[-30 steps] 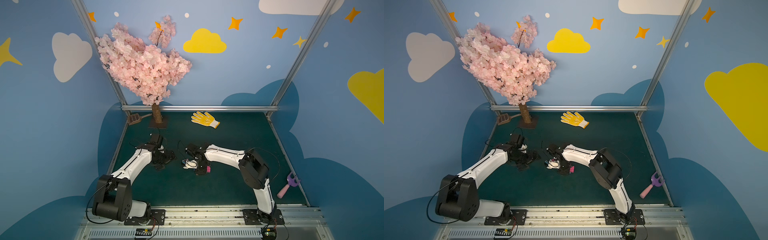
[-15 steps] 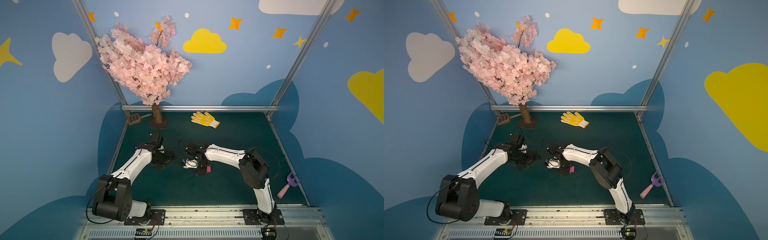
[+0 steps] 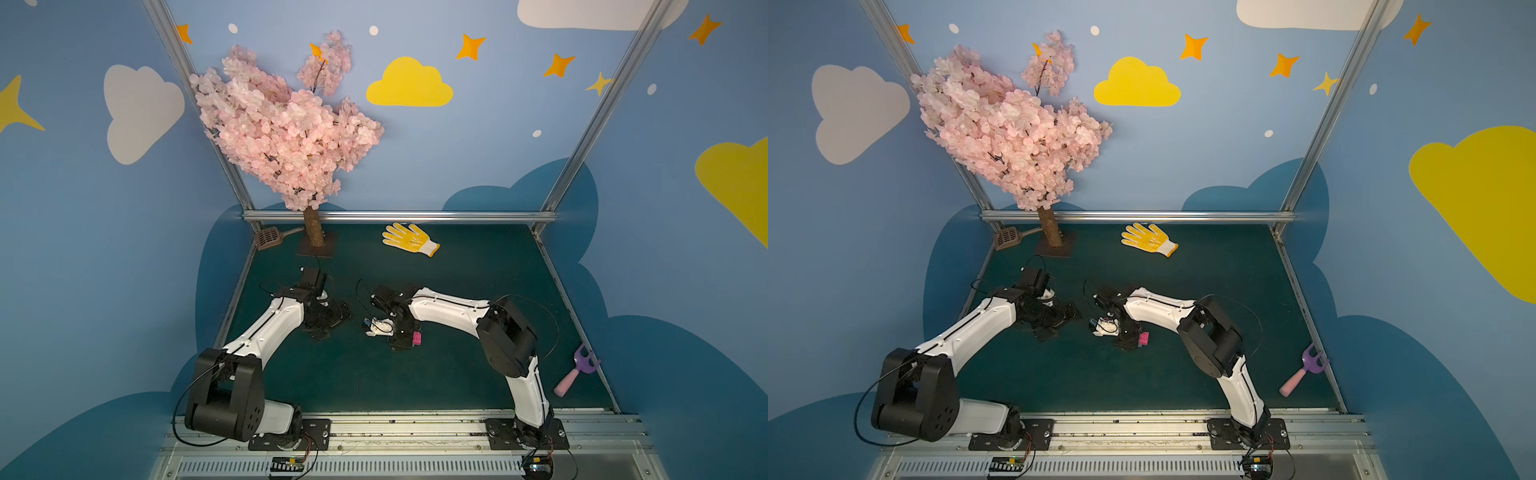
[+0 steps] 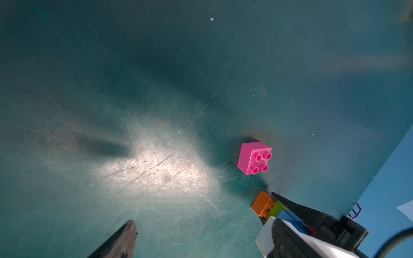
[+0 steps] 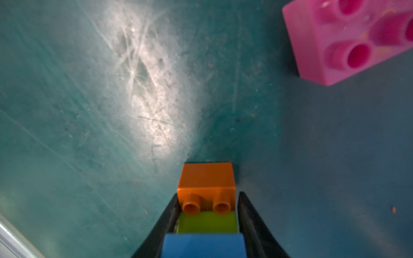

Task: Assemble the letter y with lego
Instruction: Pick up the lego brick from the center of the board.

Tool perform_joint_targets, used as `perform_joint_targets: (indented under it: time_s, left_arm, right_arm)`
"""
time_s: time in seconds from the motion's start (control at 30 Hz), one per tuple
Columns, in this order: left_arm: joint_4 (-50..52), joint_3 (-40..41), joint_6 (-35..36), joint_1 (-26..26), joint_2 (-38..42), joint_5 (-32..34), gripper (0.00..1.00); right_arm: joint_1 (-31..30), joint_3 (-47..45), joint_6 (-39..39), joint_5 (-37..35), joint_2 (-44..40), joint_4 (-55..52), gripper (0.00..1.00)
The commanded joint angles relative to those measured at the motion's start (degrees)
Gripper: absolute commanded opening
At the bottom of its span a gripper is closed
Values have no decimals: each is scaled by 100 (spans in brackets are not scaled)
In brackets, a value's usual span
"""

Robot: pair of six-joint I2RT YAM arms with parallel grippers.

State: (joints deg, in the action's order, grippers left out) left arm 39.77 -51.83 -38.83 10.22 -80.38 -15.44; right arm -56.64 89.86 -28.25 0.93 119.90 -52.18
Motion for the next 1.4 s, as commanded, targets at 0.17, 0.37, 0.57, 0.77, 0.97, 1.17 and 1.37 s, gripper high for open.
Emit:
perform_joint_targets:
  time_s: [0.17,0.37,0.57,0.77,0.97,1.17,1.37]
  left_arm:
    - [31,68,54,-20,-23,9,94]
    - [27,68,51,-20,-30,13,94]
    - [27,68,46,-14,-35,29,94]
    - [18,63,59,-11,-74,18,94]
    - [-64,84,26,100,-171,46,94]
    - [-184,-60,-115,476,-495,168,92]
    - [-183,-587,-441,1161,-1246,738,89]
  right_arm:
    - [19,57,72,177,275,41,36]
    - [16,68,82,180,280,24,29]
    - [39,75,87,162,231,24,25]
    - [145,25,130,22,-76,-55,17]
    - [621,-182,430,12,-634,-64,15]
    - [1018,-498,692,-39,-1144,49,14]
    - [1123,-682,895,-401,-1354,29,14]
